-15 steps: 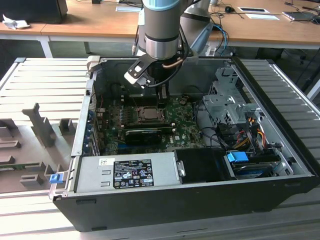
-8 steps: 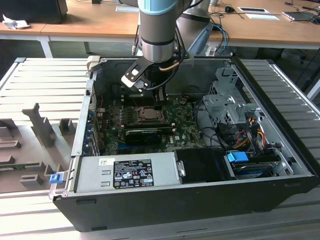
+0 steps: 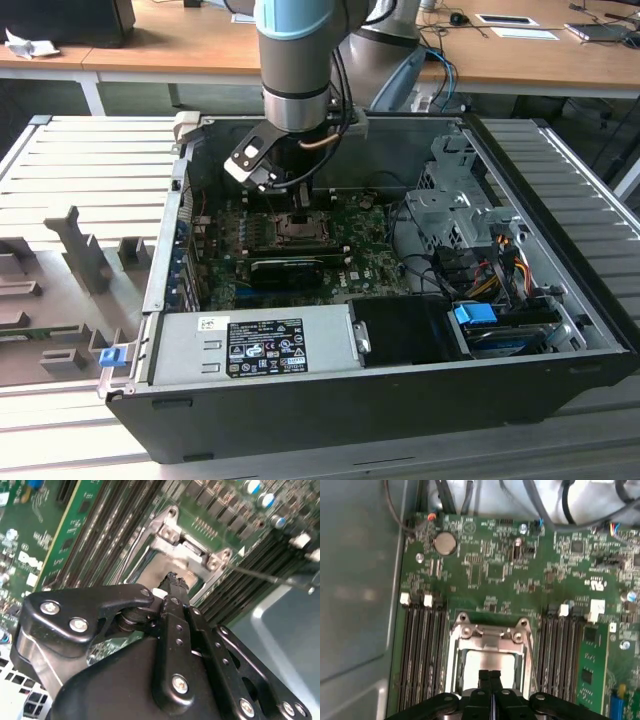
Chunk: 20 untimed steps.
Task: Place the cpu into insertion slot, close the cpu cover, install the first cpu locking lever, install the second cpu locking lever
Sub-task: 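Close the cpu cover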
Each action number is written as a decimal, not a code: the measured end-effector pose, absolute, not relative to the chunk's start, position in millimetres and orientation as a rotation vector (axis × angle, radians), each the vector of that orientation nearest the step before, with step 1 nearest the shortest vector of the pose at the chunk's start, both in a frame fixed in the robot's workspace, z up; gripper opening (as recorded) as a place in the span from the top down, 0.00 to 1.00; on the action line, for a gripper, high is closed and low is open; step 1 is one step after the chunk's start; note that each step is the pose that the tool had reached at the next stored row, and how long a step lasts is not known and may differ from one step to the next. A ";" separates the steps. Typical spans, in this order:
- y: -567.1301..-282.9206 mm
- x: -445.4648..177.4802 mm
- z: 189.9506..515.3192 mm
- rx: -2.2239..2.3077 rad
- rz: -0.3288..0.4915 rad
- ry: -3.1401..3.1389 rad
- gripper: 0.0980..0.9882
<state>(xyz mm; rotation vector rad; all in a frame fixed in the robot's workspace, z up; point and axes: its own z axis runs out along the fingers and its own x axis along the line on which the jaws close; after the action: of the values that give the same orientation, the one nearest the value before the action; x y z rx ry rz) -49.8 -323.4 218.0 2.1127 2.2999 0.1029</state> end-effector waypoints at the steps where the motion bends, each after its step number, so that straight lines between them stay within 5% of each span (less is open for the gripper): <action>1: -323.4 -53.3 216.7 2.113 0.103 2.300 0.99; 20: -323.3 -42.7 211.0 2.114 0.101 2.301 0.99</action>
<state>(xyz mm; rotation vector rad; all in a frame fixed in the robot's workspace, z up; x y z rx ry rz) -42.7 -323.3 211.0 2.1143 2.3009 0.1009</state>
